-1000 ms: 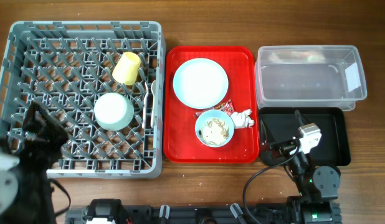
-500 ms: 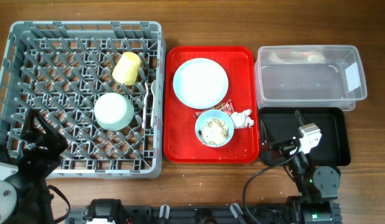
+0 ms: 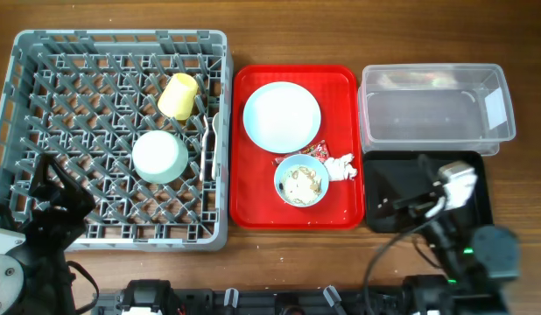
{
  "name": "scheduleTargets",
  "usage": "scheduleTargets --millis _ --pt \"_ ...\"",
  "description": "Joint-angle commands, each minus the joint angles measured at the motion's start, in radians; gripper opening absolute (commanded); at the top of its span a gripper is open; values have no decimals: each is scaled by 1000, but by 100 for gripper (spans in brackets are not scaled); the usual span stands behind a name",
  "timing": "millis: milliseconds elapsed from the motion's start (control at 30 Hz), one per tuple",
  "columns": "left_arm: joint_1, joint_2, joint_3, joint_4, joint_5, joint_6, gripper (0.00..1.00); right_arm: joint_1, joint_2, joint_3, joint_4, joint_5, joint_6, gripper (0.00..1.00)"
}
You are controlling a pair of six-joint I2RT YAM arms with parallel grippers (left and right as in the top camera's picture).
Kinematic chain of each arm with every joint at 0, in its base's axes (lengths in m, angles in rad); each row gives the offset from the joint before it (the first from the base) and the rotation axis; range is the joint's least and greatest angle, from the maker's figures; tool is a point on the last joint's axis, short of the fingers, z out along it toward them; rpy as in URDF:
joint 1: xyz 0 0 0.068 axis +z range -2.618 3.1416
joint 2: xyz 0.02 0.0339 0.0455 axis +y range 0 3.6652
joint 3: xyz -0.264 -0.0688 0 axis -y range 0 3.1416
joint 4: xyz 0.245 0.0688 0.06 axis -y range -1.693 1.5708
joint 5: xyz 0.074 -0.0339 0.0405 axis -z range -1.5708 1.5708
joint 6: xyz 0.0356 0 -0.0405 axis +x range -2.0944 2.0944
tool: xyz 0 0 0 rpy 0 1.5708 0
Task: Sort waste into correct bins and load items into the dishwasher rack
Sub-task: 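Move the right gripper over the white tissue on the red tray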
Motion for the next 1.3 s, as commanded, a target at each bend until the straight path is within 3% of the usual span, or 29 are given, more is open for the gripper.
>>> scheduleTargets --millis 0,100,233,267,333,567,700,867,1067,1267 --pt "8 -1 6 2 -16 -10 100 6 291 381 -301 14 -142 100" --pt "8 -1 6 2 -16 -10 100 6 508 610 -528 -23 -140 100" --pt "8 -1 6 2 -16 -10 100 6 711 749 -646 -195 -146 98" --pt "8 -1 6 2 -16 -10 100 6 745 750 -657 -220 -119 79" --pt "8 -1 6 2 -16 -10 100 9 811 748 -702 -220 -46 61" --pt "8 -1 6 2 -16 -10 100 108 982 700 -756 -54 -79 26" --pt "8 -1 6 2 -16 -10 100 171 1029 643 -702 111 -5 4" --pt "8 -1 6 2 -16 -10 100 202 1069 547 -603 130 46 4" --pt "8 -1 6 2 -16 -10 100 287 1077 364 -345 133 70 5" --pt "8 -1 6 2 -16 -10 100 362 1088 294 -165 314 173 5"
